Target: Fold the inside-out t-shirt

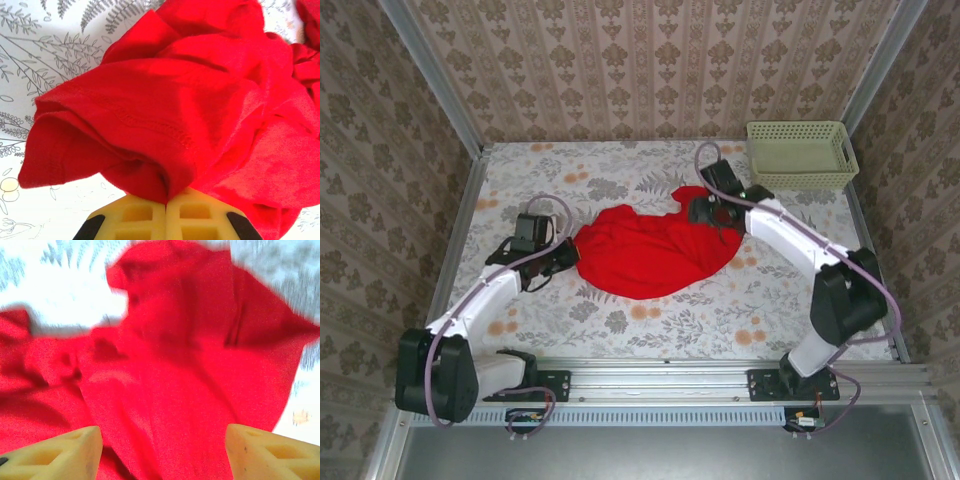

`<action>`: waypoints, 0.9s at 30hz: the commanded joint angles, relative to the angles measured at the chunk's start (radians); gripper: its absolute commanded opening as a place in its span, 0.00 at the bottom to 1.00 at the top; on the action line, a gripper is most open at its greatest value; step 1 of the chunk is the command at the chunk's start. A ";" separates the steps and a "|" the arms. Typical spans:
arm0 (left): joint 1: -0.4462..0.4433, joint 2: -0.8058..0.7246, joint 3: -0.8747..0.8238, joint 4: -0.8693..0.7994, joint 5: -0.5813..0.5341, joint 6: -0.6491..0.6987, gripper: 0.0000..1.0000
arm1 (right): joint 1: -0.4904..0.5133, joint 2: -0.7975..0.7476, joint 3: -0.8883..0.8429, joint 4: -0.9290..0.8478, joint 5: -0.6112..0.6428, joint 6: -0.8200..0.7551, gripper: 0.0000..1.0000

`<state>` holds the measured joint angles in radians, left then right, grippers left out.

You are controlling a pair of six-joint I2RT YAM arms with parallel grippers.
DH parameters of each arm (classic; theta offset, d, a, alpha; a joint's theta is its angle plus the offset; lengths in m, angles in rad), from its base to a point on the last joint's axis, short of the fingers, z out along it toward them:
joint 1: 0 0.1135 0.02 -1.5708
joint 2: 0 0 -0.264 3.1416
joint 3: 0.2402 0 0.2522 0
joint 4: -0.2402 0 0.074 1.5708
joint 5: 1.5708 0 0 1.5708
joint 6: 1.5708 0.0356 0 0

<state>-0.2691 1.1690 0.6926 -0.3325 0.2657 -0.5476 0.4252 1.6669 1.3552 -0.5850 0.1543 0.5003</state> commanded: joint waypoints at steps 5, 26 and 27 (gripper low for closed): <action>-0.006 -0.055 -0.014 0.007 -0.006 -0.019 0.00 | -0.005 0.340 0.340 -0.148 0.102 -0.091 0.68; 0.044 -0.074 0.088 -0.031 -0.042 0.012 0.00 | -0.072 0.278 0.427 -0.190 0.119 -0.153 0.00; 0.058 -0.084 0.101 -0.037 -0.041 0.014 0.00 | -0.075 0.231 0.405 -0.176 0.125 -0.160 0.00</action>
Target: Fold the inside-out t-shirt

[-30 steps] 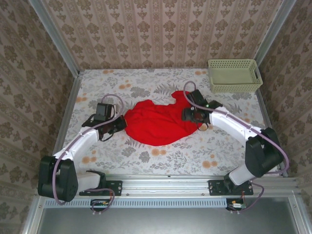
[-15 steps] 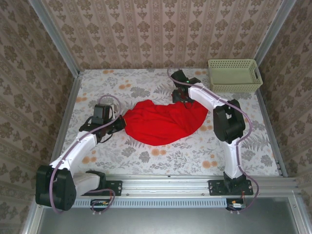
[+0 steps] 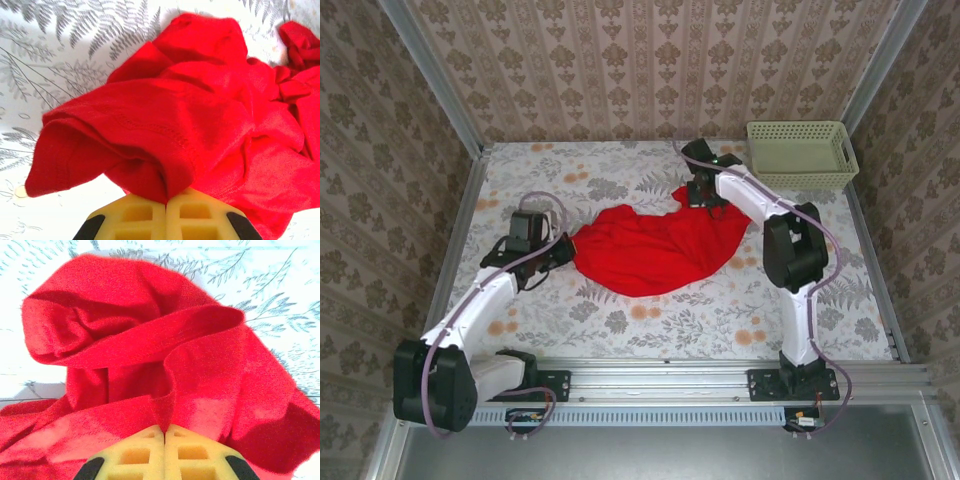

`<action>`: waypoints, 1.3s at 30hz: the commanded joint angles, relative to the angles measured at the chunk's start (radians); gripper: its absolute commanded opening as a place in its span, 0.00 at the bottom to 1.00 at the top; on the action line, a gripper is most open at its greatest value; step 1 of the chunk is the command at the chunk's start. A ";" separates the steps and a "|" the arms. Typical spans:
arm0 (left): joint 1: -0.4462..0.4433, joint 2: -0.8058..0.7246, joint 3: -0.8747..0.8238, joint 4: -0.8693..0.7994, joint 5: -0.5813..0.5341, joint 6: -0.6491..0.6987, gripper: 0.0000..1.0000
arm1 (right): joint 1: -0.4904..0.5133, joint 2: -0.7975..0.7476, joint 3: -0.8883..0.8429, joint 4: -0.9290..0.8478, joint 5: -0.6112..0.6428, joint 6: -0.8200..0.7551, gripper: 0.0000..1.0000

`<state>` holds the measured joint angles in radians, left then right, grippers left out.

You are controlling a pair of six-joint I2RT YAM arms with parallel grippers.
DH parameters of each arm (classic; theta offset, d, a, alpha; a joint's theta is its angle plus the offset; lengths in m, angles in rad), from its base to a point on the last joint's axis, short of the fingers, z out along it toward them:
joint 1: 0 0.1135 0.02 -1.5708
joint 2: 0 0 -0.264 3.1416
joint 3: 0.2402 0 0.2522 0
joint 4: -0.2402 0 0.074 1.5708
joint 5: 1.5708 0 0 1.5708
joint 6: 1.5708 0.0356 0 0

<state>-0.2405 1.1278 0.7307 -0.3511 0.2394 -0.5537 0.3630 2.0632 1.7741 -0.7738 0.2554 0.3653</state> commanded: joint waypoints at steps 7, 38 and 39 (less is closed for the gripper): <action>0.064 -0.084 0.129 -0.043 -0.009 0.040 0.00 | -0.024 -0.442 -0.185 0.083 -0.009 -0.005 0.00; 0.071 0.771 1.341 -0.246 0.124 -0.010 0.00 | -0.304 -0.454 0.225 0.082 -0.166 0.132 0.00; 0.070 0.789 1.412 -0.262 0.130 -0.005 0.00 | -0.310 -0.458 0.262 0.078 -0.162 0.122 0.00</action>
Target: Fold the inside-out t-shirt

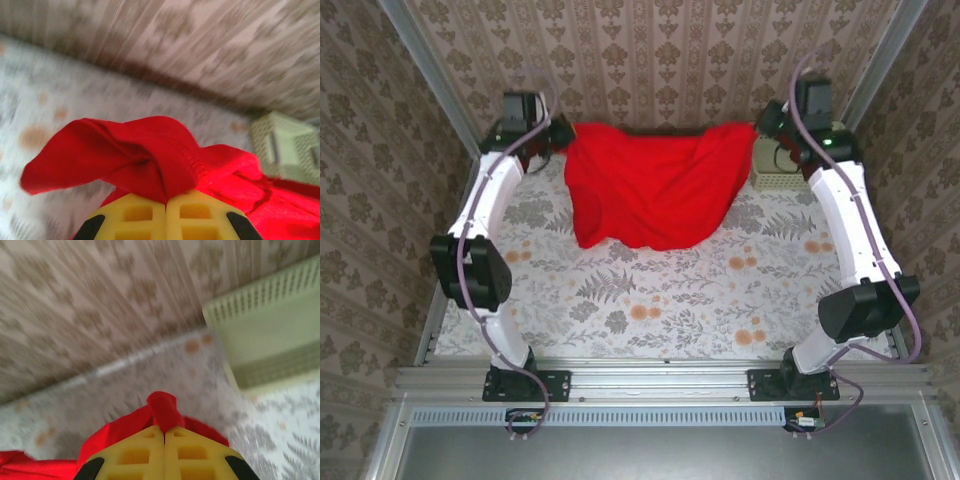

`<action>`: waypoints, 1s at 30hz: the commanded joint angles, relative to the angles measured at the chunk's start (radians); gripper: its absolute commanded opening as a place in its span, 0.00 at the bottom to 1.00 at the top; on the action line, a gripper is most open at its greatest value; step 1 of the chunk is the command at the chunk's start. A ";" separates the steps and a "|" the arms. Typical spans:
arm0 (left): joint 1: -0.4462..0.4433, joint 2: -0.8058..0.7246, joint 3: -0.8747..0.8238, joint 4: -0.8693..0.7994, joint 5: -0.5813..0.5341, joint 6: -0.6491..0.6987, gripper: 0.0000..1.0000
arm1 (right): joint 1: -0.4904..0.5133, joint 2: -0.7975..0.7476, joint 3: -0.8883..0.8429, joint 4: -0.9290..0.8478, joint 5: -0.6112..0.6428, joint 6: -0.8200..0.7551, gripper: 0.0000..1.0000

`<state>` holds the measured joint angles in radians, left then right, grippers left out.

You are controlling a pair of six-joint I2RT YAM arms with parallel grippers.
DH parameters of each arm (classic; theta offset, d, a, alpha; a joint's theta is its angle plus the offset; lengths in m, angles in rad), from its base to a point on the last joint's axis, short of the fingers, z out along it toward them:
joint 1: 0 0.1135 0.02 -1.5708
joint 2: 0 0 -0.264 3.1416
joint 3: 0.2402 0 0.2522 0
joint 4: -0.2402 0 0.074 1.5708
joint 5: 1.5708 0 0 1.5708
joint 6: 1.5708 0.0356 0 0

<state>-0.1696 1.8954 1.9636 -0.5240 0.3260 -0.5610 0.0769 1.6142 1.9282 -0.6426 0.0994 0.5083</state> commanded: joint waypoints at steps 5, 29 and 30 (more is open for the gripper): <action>-0.012 -0.036 0.226 -0.024 0.069 0.040 0.00 | -0.027 -0.101 0.114 -0.052 -0.010 -0.078 0.00; -0.113 -0.382 -0.912 0.063 -0.251 -0.022 0.79 | 0.498 -0.426 -1.054 0.151 0.055 0.042 0.37; -0.131 -0.366 -0.897 0.064 -0.257 -0.031 0.80 | 0.496 -0.426 -1.027 0.127 0.095 0.020 0.47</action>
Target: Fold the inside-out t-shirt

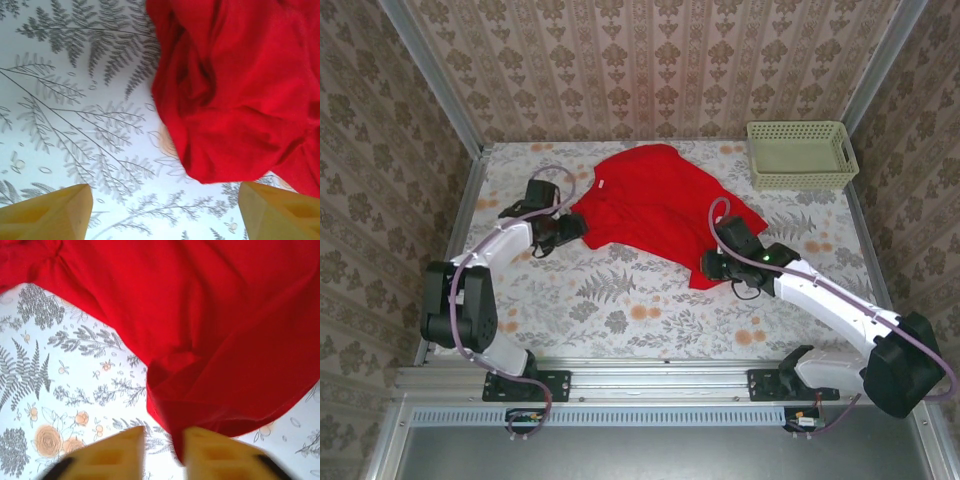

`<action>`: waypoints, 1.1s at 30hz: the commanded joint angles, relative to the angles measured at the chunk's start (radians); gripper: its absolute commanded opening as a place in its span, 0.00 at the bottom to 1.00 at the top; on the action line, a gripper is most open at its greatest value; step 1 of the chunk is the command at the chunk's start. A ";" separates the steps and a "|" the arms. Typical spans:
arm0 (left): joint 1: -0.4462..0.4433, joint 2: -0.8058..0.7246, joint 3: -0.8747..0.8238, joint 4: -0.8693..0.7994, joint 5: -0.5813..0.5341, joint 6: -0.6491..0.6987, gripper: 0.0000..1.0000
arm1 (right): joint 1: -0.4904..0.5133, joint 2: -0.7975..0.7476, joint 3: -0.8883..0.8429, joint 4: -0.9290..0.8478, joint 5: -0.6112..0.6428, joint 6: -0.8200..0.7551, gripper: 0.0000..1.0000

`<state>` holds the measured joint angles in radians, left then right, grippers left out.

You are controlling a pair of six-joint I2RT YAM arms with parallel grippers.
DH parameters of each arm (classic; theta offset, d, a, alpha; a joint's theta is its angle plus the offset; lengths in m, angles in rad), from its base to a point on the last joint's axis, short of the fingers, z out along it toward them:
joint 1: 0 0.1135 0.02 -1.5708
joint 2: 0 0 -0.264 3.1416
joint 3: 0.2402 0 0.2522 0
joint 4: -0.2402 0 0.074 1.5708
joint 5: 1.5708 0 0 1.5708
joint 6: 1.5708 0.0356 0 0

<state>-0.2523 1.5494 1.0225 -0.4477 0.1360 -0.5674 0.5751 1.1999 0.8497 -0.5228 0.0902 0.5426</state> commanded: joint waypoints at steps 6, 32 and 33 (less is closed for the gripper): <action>-0.110 0.139 0.177 0.004 -0.107 -0.078 0.86 | -0.168 0.122 0.223 -0.079 0.108 -0.087 0.63; 0.084 0.324 0.309 0.023 -0.056 0.008 0.05 | -0.020 0.610 0.240 -0.053 -0.024 0.143 0.65; 0.091 0.313 0.312 0.021 -0.051 0.011 0.03 | 0.022 0.605 0.229 -0.038 -0.047 0.161 0.64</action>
<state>-0.1753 1.9327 1.3212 -0.4198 0.0631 -0.5934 0.5186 1.8286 1.1240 -0.5697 0.1249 0.6193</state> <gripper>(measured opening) 0.052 0.644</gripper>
